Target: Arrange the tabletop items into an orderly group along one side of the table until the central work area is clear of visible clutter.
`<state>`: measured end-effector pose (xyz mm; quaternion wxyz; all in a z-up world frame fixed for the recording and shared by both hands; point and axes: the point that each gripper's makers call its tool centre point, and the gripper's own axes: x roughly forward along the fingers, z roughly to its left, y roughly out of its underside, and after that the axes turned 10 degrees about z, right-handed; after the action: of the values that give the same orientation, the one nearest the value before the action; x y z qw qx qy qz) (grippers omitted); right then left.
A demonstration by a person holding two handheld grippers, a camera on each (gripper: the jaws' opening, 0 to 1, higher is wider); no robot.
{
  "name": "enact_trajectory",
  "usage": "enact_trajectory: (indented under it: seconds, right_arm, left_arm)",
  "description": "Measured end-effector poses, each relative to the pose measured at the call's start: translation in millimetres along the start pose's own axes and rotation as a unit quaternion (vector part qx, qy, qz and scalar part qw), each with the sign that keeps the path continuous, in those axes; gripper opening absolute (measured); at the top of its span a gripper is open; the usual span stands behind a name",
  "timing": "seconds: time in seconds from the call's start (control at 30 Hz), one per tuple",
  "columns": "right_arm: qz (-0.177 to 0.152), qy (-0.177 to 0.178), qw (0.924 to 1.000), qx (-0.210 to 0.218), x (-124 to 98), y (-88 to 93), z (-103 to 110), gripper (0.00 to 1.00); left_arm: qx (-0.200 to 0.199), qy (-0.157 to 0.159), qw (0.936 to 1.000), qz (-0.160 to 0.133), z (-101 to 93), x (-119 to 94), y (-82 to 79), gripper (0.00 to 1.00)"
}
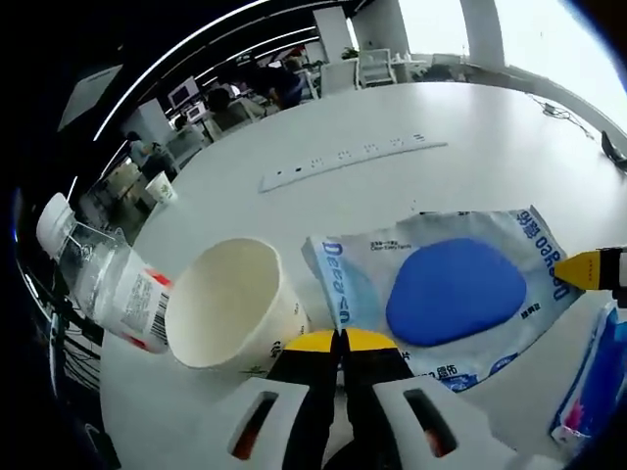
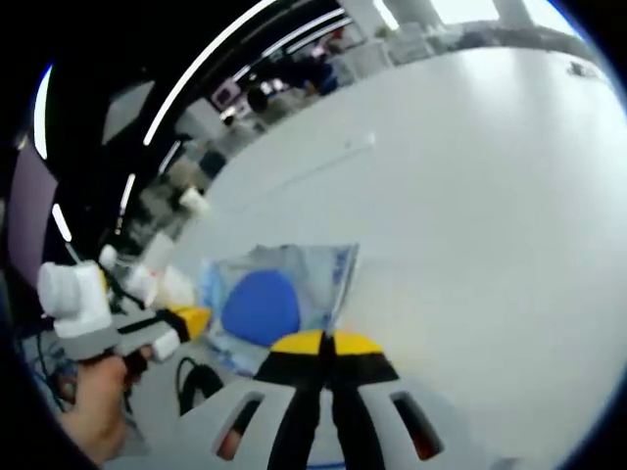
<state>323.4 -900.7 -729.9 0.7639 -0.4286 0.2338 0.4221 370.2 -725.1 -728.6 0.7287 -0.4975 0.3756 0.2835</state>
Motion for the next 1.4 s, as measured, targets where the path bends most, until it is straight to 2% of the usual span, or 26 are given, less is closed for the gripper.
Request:
enact_trajectory:
  seconds: [0.1,0.17,0.23,0.4,0.8,0.93,1.13,1.4]
  right_arm:
    - [0.001,-0.004,1.0000,-0.008,1,0.6,1,0.01]
    - [0.001,-0.001,0.9998,-0.019,2,1.3,2,0.09]
    - [-0.001,0.005,0.9997,-0.025,3,1.3,3,0.22]
    - [-0.005,0.008,0.9990,-0.043,3,1.3,9,0.31]
    - [-0.027,0.009,0.9980,-0.057,-4,-6.7,12,0.32]
    - [-0.041,0.016,0.9974,-0.058,-10,-8.0,11,0.33]
    - [-0.054,0.007,0.9960,-0.072,-19,-7.2,20,0.37]
    - [-0.058,0.009,0.9949,-0.081,-28,-5.4,27,0.42]
  left_arm:
    - [0.000,-0.004,1.0000,-0.004,2.2,-1,-0.7,0.03]
    - [-0.002,-0.001,1.0000,-0.005,2.5,-1,-0.7,0.05]
    - [-0.006,0.005,1.0000,-0.006,1.7,-1,0.1,0.07]
    - [-0.012,0.013,0.9998,-0.009,1.4,-1,2.0,0.09]
    - [-0.021,0.015,0.9995,-0.018,0.6,-11,5.8,0.15]
    - [-0.023,0.015,0.9995,-0.015,-0.8,-15,13.3,0.16]
    - [-0.026,0.001,0.9992,-0.031,4.8,-23,12.4,0.32]
    - [-0.033,0.005,0.9986,-0.040,6.3,-39,13.0,0.33]
